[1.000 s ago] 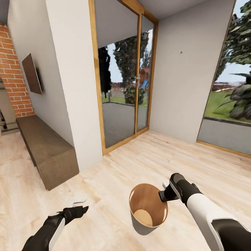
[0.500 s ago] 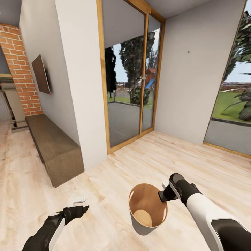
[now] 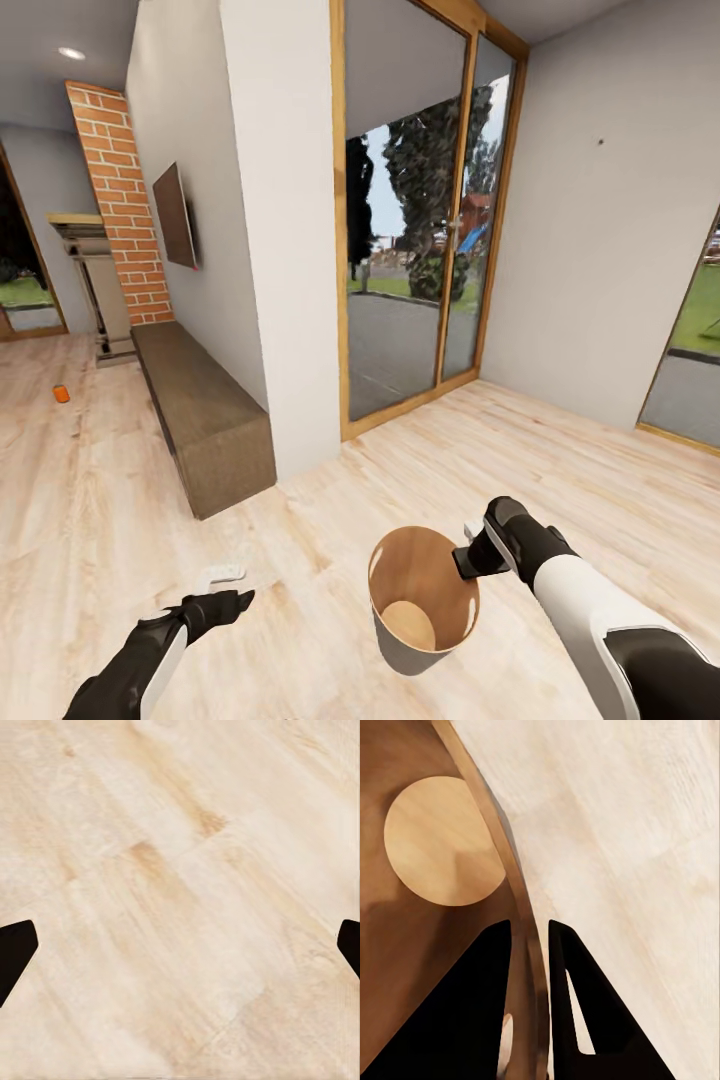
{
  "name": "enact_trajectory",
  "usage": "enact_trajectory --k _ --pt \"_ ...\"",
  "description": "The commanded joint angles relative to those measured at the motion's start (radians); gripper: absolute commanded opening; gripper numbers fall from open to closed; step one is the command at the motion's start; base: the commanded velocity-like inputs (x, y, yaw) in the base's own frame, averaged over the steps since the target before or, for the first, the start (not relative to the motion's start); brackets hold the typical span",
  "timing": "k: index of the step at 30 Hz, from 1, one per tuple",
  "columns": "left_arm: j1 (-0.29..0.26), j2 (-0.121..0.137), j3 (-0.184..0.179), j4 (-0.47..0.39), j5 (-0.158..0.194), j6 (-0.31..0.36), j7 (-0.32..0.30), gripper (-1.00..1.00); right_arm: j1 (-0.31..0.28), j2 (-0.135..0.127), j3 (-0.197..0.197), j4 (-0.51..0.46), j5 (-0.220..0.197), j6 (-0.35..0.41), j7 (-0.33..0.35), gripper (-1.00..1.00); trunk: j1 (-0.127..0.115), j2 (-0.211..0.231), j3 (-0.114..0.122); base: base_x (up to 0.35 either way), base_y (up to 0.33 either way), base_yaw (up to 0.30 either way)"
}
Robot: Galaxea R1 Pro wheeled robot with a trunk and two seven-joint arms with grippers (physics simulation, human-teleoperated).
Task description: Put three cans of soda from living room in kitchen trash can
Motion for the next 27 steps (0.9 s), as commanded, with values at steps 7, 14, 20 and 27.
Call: enact_trajectory --k 7,14,20,27 --pt "0.000 0.000 0.000 0.000 0.000 0.000 0.000 1.00 0.000 0.003 -0.003 0.000 -0.022 0.003 0.004 -1.00 0.000 0.000 0.000 0.000 0.000 0.255" --pt "0.000 0.000 0.000 0.001 0.000 0.000 0.003 1.00 0.000 0.004 -0.002 0.000 -0.022 0.003 0.004 -1.00 0.000 0.000 0.000 0.000 0.000 0.161" --pt "0.000 0.000 0.000 0.001 0.000 0.000 0.005 1.00 0.000 0.005 -0.001 0.000 -0.021 0.003 0.004 -1.00 0.000 0.000 0.000 0.000 0.000 0.017" --pt "0.000 0.000 0.000 0.004 -0.004 0.000 0.009 1.00 0.000 0.008 0.003 0.000 -0.021 0.003 0.003 -1.00 0.000 0.000 0.000 0.000 0.000 0.086"
